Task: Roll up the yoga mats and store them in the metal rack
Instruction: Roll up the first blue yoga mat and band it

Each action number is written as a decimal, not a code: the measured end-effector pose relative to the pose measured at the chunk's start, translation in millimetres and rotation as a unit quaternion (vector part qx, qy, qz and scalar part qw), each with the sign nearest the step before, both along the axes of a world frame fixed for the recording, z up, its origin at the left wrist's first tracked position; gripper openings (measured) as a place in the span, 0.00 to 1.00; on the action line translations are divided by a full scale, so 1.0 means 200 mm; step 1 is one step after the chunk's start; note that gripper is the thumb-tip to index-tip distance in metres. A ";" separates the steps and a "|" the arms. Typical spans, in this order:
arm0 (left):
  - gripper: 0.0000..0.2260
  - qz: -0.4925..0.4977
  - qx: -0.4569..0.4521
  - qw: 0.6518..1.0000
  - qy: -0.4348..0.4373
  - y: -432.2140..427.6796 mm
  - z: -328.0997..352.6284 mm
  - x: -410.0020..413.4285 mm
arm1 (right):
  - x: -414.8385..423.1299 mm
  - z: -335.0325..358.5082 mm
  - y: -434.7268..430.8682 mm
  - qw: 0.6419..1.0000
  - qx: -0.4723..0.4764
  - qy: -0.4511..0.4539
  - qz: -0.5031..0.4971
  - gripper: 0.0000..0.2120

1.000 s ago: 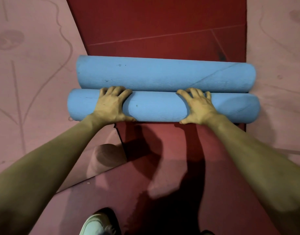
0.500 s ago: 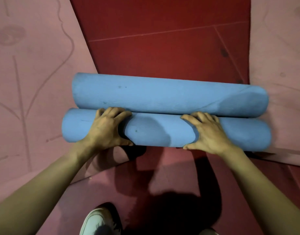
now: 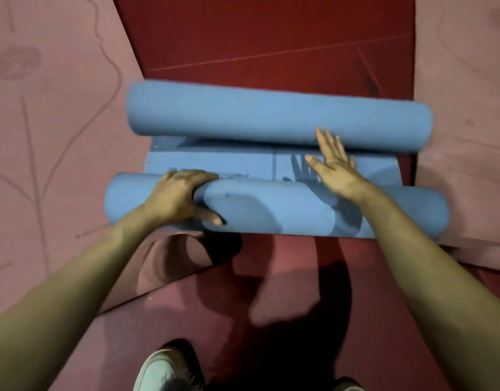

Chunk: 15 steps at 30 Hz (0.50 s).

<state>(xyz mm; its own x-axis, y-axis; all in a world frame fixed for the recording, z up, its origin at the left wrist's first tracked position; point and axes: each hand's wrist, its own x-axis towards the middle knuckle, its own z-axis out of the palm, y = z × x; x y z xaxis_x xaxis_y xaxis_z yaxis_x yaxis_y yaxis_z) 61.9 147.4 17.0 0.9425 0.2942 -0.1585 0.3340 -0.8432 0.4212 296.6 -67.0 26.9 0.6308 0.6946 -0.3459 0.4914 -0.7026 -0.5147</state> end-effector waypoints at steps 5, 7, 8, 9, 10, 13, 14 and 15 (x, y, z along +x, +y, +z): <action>0.30 0.176 -0.023 0.980 -0.092 0.14 0.02 0.24 | -0.03 -0.05 -0.09 0.994 0.019 -0.104 0.018 0.25; 0.16 0.209 0.068 0.968 -0.122 0.09 -0.03 0.30 | -0.06 -0.09 -0.16 0.990 0.055 -0.122 0.038 0.31; 0.13 0.210 0.090 0.965 -0.130 0.05 -0.06 0.31 | -0.06 -0.11 -0.17 0.989 0.059 -0.128 0.051 0.36; 0.13 0.210 0.097 0.963 -0.137 0.03 -0.08 0.32 | -0.06 -0.12 -0.18 0.987 0.058 -0.135 0.063 0.41; 0.15 0.206 0.092 0.963 -0.148 0.02 -0.09 0.31 | -0.05 -0.13 -0.17 0.986 0.053 -0.141 0.069 0.44; 0.22 0.159 0.087 0.966 -0.185 0.02 -0.15 0.24 | -0.01 -0.12 -0.13 0.986 0.023 -0.146 0.074 0.52; 0.25 0.126 0.098 0.971 -0.179 0.02 -0.16 0.21 | 0.01 -0.11 -0.11 0.986 0.006 -0.147 0.077 0.54; 0.30 0.093 0.109 0.977 -0.161 0.02 -0.17 0.18 | 0.02 -0.10 -0.10 0.985 -0.012 -0.151 0.082 0.55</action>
